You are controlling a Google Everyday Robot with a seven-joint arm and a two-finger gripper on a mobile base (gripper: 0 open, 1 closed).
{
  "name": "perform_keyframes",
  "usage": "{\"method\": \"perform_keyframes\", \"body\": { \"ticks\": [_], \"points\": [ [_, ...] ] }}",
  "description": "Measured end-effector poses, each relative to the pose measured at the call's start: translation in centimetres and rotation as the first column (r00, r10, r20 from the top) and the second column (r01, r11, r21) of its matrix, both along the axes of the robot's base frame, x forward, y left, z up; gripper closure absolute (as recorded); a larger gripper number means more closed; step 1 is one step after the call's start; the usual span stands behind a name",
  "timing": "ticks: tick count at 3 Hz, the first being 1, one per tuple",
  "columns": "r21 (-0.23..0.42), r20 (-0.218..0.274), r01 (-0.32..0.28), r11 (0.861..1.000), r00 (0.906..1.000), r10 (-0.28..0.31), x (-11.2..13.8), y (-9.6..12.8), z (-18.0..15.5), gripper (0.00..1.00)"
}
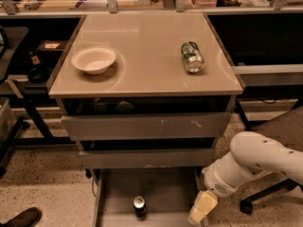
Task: Pick pepsi can from bottom drawer and place on counter
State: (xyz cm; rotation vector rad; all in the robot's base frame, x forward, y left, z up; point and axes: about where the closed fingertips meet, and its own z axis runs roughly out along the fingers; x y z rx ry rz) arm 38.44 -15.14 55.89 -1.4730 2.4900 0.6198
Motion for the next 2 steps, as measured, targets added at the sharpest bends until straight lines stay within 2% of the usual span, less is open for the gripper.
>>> {"method": "perform_keyframes", "body": {
  "ticks": [1,2],
  "points": [
    [0.001,0.000,0.000,1.000,1.0000,0.000,0.0,0.0,-0.1,0.00],
    [0.030,0.015,0.020,0.999,0.9997,-0.020,1.3,0.5,-3.4,0.00]
  ]
}}
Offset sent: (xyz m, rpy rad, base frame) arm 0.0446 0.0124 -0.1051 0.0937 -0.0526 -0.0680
